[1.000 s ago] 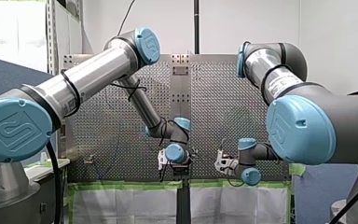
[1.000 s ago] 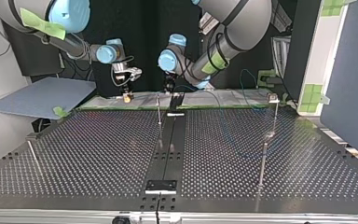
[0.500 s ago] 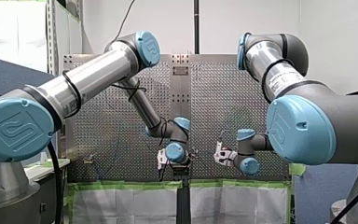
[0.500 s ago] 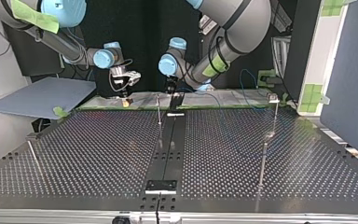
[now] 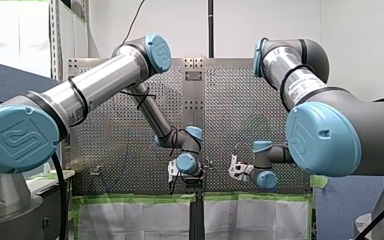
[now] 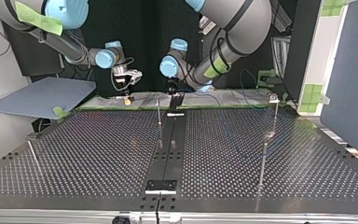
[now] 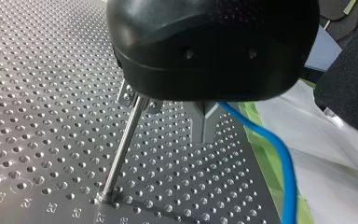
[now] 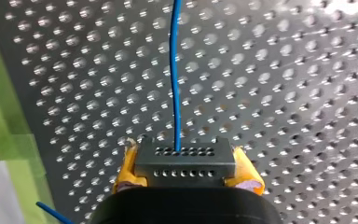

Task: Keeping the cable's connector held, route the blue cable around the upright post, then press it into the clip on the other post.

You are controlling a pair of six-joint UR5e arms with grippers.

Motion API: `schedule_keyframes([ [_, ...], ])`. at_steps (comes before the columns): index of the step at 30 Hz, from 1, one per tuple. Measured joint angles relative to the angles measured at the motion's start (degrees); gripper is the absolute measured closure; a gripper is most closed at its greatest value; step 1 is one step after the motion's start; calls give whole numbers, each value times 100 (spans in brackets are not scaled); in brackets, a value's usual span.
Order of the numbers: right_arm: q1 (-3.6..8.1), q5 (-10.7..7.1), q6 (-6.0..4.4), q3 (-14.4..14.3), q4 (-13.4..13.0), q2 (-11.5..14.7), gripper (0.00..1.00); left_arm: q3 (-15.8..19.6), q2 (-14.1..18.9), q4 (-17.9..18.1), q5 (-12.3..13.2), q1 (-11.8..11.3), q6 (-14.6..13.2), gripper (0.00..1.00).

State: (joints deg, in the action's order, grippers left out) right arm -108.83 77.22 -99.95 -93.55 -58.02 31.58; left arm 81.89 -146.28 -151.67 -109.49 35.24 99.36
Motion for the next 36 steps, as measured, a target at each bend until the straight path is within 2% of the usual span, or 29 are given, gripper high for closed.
schedule_keyframes([
  [8, 2, 36, 15, 89, -40, -214, 100, 0, 0, 2, 10, -67, -4, 100],
  [25, 36, 40, 14, 243, 87, -233, 100, -51, 0, 5, 211, -163, -62, 100],
  [29, 41, 40, 3, 278, 114, -233, 100, -131, -2, 3, 337, -185, -58, 100],
  [36, 45, 35, -6, 329, 146, -233, 100, -334, -2, -88, 397, -241, -50, 100],
])
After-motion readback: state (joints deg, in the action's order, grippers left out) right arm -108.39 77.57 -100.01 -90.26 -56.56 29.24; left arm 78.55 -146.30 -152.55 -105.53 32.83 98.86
